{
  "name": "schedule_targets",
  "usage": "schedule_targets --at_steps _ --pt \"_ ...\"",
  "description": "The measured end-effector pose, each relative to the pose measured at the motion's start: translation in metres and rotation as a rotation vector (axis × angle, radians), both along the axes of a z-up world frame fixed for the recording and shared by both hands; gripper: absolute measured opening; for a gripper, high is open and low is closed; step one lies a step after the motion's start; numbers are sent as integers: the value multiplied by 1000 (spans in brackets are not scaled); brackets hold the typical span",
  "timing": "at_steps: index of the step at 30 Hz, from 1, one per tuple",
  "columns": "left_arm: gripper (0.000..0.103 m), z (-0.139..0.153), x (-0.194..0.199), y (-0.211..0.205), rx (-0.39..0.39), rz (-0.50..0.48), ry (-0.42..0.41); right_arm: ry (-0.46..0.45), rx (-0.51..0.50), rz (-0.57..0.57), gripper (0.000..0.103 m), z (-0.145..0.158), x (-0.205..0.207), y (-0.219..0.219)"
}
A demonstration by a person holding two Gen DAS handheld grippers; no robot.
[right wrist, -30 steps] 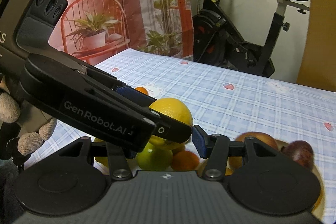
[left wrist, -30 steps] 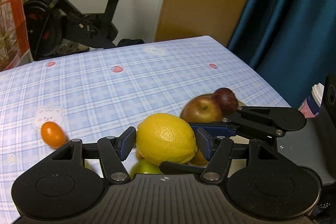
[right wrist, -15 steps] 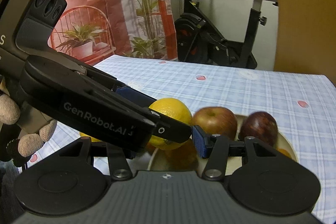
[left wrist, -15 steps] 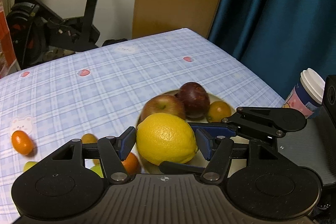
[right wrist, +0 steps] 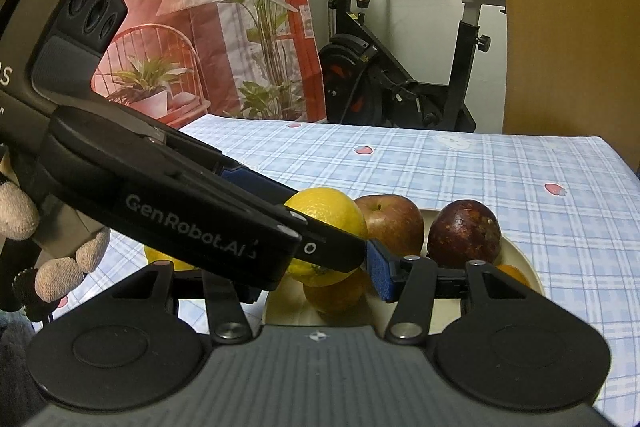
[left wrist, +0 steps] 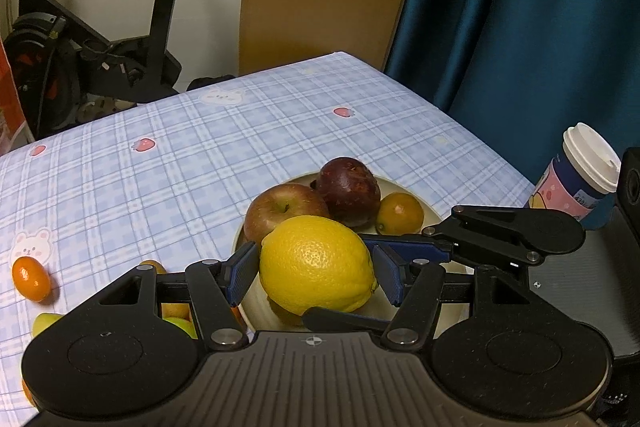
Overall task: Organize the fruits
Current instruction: 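Lift the lemon with the left tool and carry it over the plate, then lower the lemon onto the plate and open the left tool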
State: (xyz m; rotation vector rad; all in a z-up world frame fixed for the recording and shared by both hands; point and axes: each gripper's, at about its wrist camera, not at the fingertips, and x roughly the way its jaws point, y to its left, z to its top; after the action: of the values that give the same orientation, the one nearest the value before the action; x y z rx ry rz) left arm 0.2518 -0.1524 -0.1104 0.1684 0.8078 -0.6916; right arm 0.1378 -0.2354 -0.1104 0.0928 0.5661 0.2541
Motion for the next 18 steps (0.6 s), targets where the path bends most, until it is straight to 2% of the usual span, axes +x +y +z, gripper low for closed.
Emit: schedule_targets --at_steps 18 --pt "65 -14 -4 -25 17 -51 12 27 4 -55 53 -8 -14 -15"
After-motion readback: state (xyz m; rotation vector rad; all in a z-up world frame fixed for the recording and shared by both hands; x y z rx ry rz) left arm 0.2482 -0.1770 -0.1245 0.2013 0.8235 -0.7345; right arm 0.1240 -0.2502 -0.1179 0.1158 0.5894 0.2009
